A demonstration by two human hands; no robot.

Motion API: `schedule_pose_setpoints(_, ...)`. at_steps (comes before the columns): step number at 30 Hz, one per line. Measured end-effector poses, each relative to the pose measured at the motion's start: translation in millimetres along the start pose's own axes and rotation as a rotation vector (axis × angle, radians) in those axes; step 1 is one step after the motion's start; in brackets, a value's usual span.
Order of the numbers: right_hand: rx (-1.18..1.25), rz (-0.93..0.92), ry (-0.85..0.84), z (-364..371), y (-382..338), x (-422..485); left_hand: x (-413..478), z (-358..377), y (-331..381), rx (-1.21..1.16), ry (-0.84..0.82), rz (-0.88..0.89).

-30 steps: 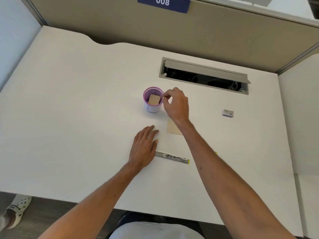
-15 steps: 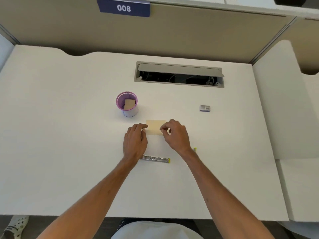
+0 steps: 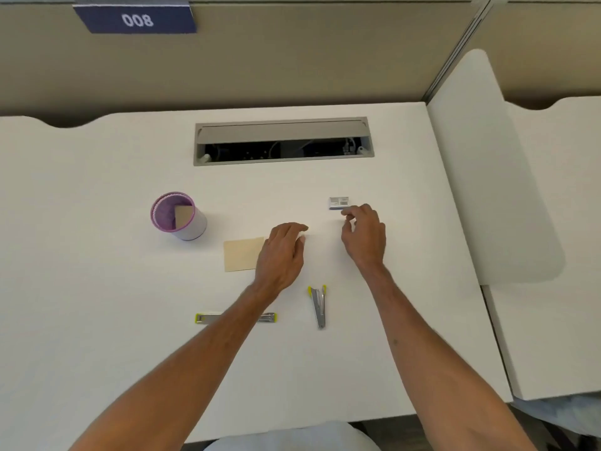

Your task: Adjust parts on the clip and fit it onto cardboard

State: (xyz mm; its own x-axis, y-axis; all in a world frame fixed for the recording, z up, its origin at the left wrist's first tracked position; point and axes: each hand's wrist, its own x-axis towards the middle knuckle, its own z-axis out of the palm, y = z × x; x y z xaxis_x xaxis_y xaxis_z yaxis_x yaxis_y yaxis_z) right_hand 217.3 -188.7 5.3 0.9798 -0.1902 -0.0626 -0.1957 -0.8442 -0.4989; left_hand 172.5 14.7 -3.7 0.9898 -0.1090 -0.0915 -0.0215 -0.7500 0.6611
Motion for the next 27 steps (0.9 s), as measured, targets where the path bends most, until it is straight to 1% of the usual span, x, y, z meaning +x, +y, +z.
schedule_pose_setpoints(7,-0.022,-0.069,-0.012,-8,6,41,39,17,16,0.066,-0.075,0.021)
schedule_pose_setpoints(12,-0.137,-0.12,-0.161,-5,9,57,55,20,25,0.065,-0.082,0.009)
schedule_pose_setpoints(14,-0.154,-0.128,-0.191,-3,9,60,59,19,28,0.053,-0.078,0.006)
schedule_pose_setpoints(22,-0.15,-0.103,-0.176,-4,2,51,55,6,29,-0.015,-0.066,-0.021)
schedule_pose_setpoints(27,-0.124,-0.134,-0.113,-2,-15,15,33,-8,21,-0.1,-0.024,-0.055)
